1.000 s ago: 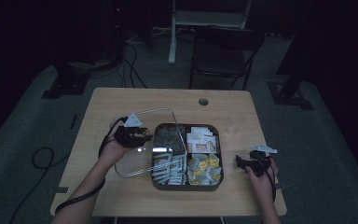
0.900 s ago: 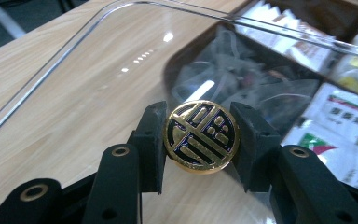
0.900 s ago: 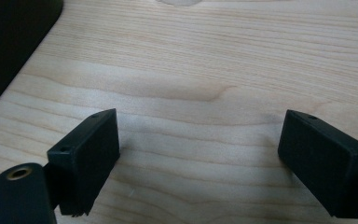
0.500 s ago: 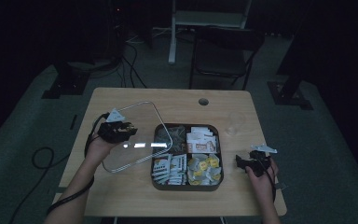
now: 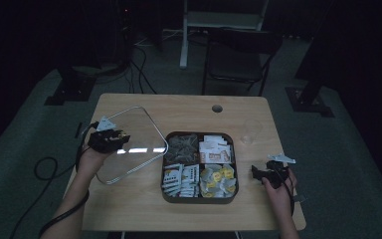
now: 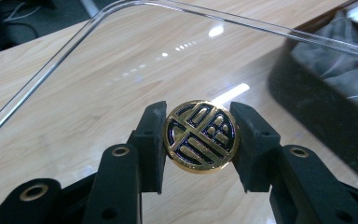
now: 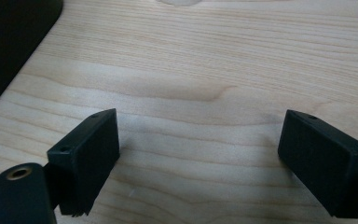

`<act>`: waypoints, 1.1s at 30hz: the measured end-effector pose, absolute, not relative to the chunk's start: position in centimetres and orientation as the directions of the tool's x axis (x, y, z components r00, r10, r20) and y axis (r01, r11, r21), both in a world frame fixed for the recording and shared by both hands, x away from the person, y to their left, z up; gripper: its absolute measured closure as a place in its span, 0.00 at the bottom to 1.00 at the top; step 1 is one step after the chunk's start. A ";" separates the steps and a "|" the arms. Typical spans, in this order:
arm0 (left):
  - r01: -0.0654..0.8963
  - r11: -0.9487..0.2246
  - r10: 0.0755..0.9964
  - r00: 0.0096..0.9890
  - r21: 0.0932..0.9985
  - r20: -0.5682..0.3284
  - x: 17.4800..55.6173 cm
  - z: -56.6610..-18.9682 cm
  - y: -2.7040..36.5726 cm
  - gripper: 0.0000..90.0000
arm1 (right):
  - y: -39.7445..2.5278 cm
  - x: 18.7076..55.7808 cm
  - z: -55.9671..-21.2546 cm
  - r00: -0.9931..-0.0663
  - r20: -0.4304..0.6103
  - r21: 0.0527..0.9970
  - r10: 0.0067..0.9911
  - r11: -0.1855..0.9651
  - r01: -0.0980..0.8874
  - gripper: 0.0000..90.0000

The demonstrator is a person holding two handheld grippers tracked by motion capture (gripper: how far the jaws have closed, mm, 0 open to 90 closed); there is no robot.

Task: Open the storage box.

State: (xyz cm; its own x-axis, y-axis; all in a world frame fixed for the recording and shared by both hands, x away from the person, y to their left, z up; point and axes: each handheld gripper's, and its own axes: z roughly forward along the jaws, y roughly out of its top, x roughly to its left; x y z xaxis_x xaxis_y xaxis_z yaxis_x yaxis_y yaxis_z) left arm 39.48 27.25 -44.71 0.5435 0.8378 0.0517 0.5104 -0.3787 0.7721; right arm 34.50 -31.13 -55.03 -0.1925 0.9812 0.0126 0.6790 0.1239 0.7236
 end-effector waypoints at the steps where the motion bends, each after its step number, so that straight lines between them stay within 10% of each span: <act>1: 0.514 -0.375 0.843 0.536 0.772 0.053 39.5 -44.9 27.6 0.66 | -31.1 34.5 -55.0 -0.192 0.013 0.724 0.981 0.124 0.679 0.14; 33: 0.620 -0.220 0.946 0.323 0.753 0.011 43.4 -50.8 26.5 0.66 | -31.1 34.5 -55.0 -0.192 0.013 0.724 0.981 0.124 0.679 0.14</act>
State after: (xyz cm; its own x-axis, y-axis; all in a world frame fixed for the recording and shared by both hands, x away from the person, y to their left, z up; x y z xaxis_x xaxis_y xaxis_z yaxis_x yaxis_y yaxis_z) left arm 43.44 26.48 -50.83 0.3233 0.9462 0.0108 0.6198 -0.2204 0.7532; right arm 34.50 -31.13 -55.03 -0.1925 0.9812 0.0126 0.6790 0.1239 0.7236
